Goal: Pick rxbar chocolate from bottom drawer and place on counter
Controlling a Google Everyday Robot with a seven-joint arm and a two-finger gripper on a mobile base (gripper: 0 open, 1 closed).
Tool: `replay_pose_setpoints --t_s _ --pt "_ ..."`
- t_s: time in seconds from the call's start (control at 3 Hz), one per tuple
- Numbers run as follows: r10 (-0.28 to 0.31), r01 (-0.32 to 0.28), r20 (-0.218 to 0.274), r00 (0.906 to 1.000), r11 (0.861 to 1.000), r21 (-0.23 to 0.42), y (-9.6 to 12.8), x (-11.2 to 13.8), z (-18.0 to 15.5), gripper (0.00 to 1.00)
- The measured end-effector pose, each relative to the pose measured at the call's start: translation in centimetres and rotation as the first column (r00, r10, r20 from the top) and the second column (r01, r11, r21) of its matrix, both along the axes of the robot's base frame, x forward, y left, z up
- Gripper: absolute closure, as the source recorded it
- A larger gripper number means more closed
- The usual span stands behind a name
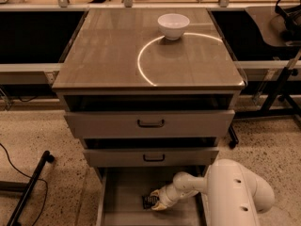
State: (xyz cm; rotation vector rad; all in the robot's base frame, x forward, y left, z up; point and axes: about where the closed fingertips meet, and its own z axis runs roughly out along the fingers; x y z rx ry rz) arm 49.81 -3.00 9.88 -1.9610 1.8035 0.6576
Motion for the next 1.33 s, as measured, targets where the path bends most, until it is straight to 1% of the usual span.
replay_pose_setpoints --t_s 0.33,0.67,1.0,1.33 --pt "0.038 -0.039 0.033 0.9987 0.998 0.044 -0.2 -0.7 3.3 1.00" --pt "0.085 -0.093 0.079 0.9932 0.991 0.101 -1.6 -2.0 8.2 1.00" --pt "0.130 -0.147 0.107 0.9858 0.974 0.173 -2.9 -3.2 12.1 1.00" --pt "0.130 -0.147 0.107 0.9857 0.974 0.173 -2.9 -3.2 12.1 1.00"
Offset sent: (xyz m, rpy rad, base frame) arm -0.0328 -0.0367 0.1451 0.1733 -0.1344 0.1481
